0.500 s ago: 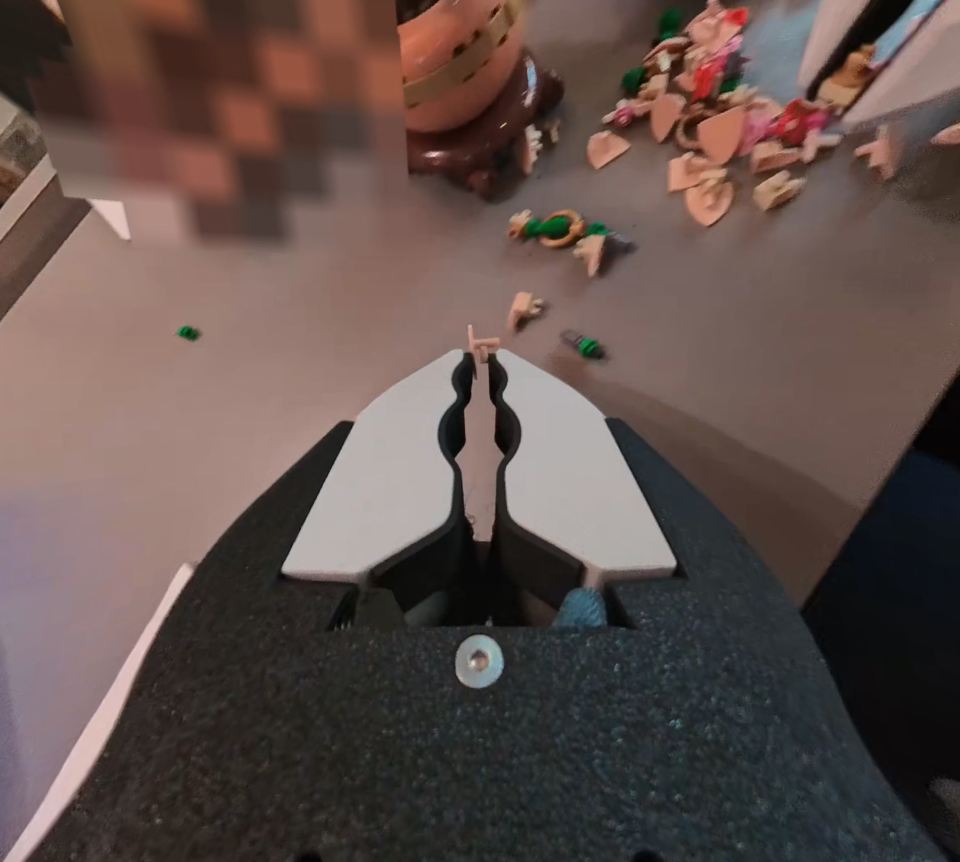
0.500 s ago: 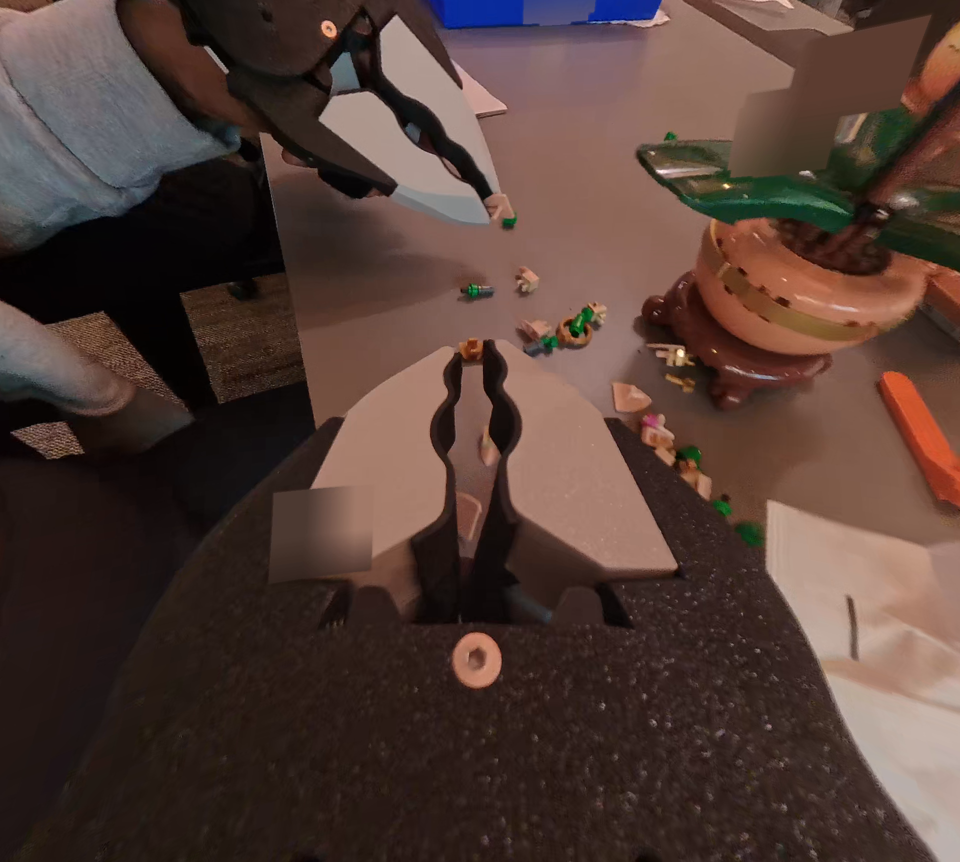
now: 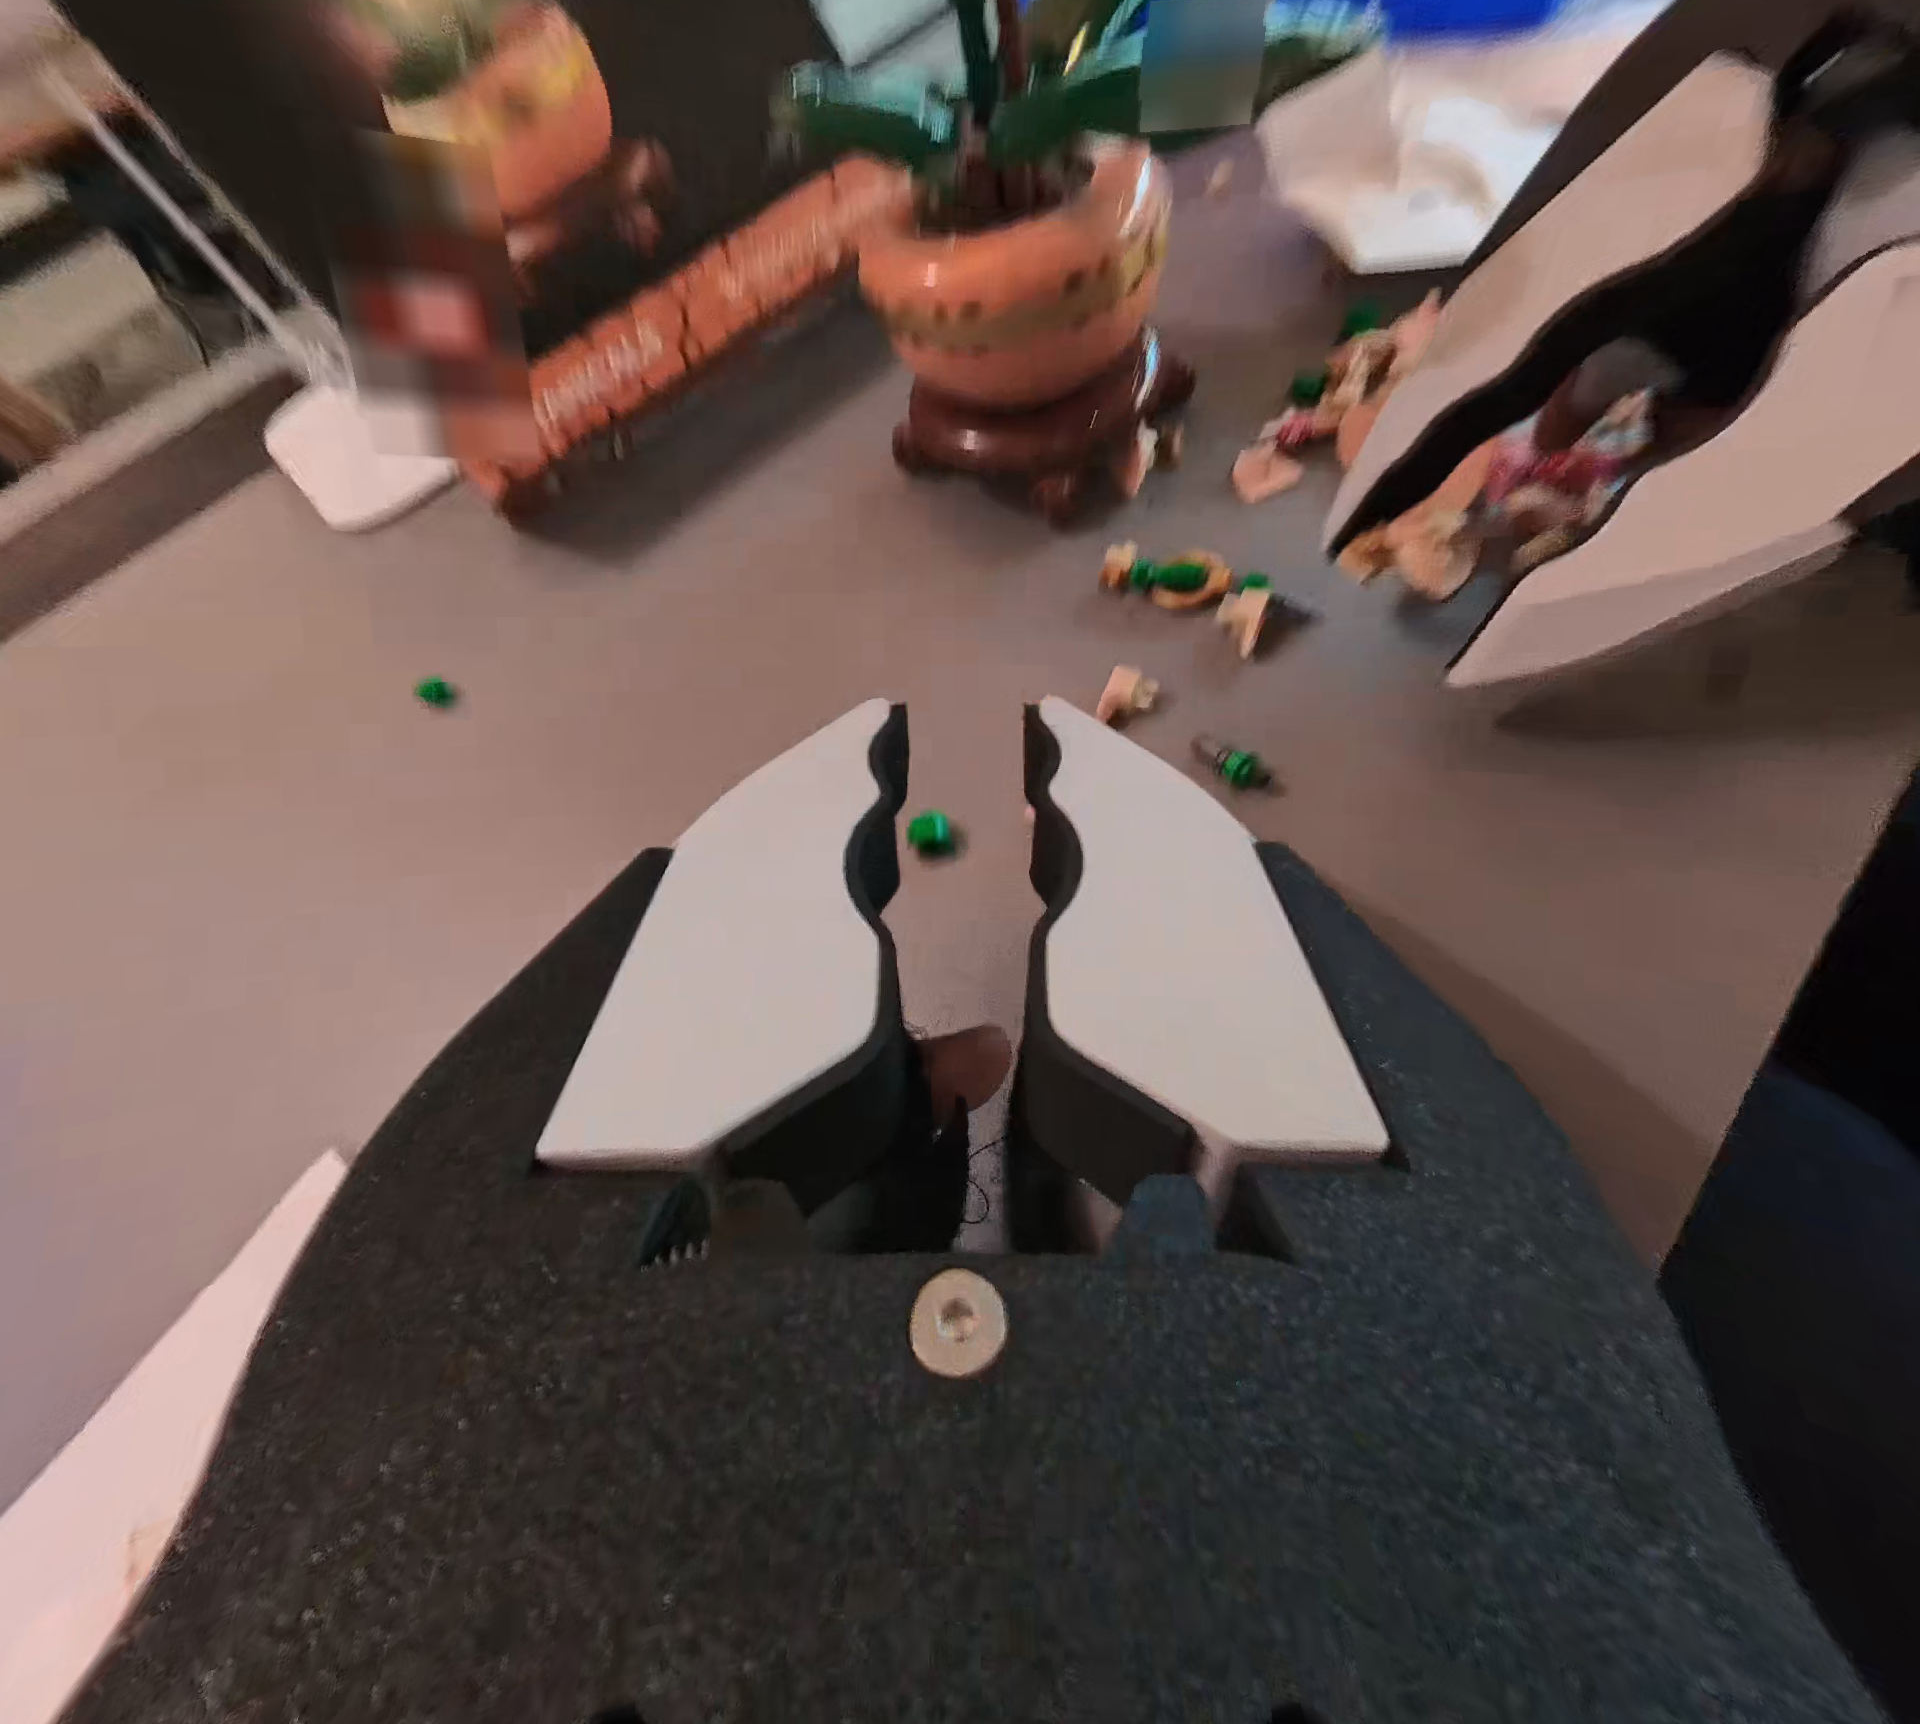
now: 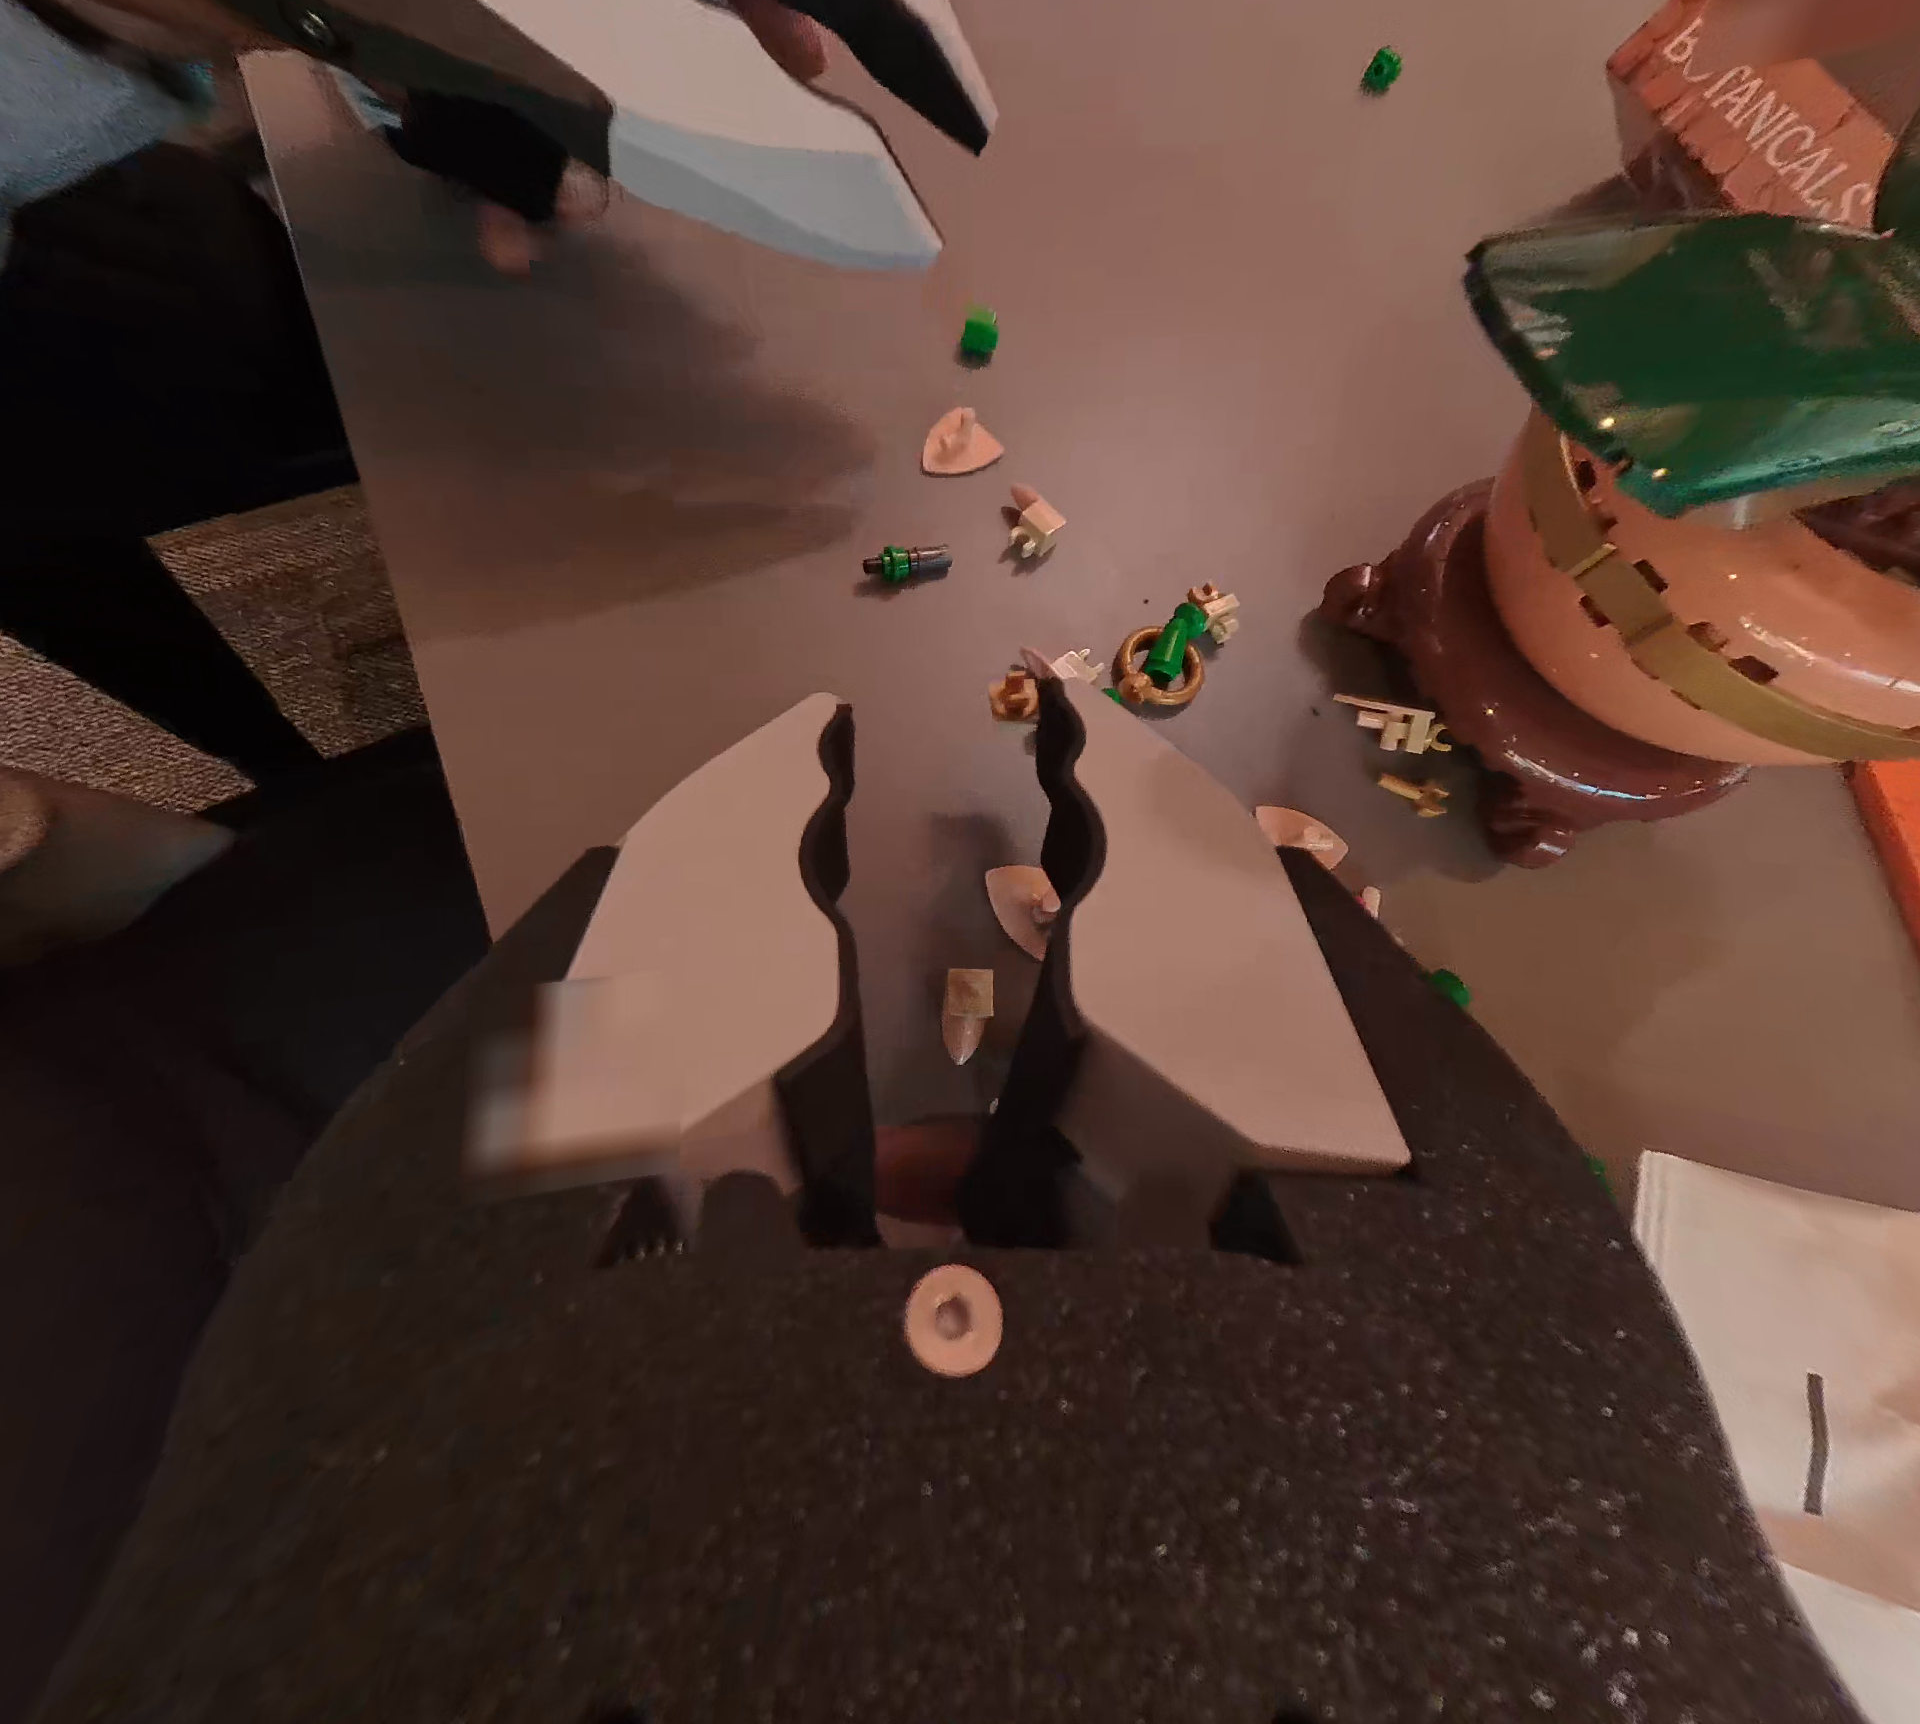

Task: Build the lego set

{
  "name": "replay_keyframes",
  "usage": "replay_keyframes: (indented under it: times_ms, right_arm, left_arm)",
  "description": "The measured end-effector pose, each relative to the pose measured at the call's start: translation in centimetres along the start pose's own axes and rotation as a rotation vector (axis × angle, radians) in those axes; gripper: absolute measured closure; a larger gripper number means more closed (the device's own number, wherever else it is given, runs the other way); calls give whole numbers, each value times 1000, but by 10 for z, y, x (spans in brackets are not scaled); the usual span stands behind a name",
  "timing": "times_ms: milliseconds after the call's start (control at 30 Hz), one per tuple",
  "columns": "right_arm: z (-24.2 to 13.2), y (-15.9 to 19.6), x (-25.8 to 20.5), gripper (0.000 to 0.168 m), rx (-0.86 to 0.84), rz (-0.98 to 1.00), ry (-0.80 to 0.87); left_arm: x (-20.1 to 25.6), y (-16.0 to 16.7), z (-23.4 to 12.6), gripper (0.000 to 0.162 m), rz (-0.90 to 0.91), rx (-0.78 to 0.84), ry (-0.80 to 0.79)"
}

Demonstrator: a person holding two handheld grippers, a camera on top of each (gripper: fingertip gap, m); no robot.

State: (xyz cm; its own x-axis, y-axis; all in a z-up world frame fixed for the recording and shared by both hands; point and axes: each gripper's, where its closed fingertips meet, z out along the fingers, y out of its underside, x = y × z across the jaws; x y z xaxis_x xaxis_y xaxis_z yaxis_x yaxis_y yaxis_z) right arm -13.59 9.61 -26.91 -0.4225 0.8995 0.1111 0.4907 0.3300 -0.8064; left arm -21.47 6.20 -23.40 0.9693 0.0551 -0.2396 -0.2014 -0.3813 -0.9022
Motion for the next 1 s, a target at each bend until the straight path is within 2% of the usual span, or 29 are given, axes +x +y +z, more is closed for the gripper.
replay_keyframes:
  times_ms: [33, 133, 200, 300, 367, 400, 433, 533, 667, 733, 800, 833, 867, 900, 1000]
  right_arm:
    - [0, 1, -1, 130, -8, -5, -17]
    - [-1, -1, -6, 108, 8, -16, -65]
    - [-5, -10, -15, 107, 83, 44, -146]
    - [-6, -14, -20, 106, 103, 90, -201]
    - [-6, -10, -19, 102, 68, 65, -189]
    - [-8, -9, -14, 104, 63, 48, -158]
    - [-13, -11, -6, 115, 84, 33, -114]
    - [-30, -14, 25, 163, 151, 5, 35]
    - [-32, 12, 39, 164, -23, -68, 45]
    - [-36, 19, 46, 159, -57, -57, 57]
    - [-38, 24, 46, 154, -71, -11, 24]
    - [-36, 23, 45, 148, -67, 23, 11]
    - [-32, 20, 43, 143, -58, 58, 8]
    - [-26, 17, 39, 141, -58, 78, 3]
    - [-6, 12, 38, 143, -108, 58, 69]
  left_arm:
    - [3, -7, -2, 142, 11, 51, 12]
    - [15, -15, -4, 139, 104, 76, 55]
    - [34, -26, -3, 142, 173, 113, 105]
    - [66, -35, 9, 150, 237, 125, 172]
    - [65, -27, 23, 153, 357, 42, 99]
    - [56, -24, 27, 156, 415, 3, 27]
    - [47, -23, 28, 157, 448, -15, -31]
    - [30, -22, 25, 160, 388, 9, -88]
    - [21, -24, 19, 159, 269, 118, -122]
    - [20, -34, 12, 115, 275, 209, -141]
    - [18, -41, 8, 72, 205, 265, -125]
    - [17, -44, 7, 40, 156, 275, -106]
    - [15, -47, 4, 21, 117, 297, -95]
    - [14, -53, -2, 16, 94, 346, -87]
    - [11, -66, -21, 23, 24, 482, -56]
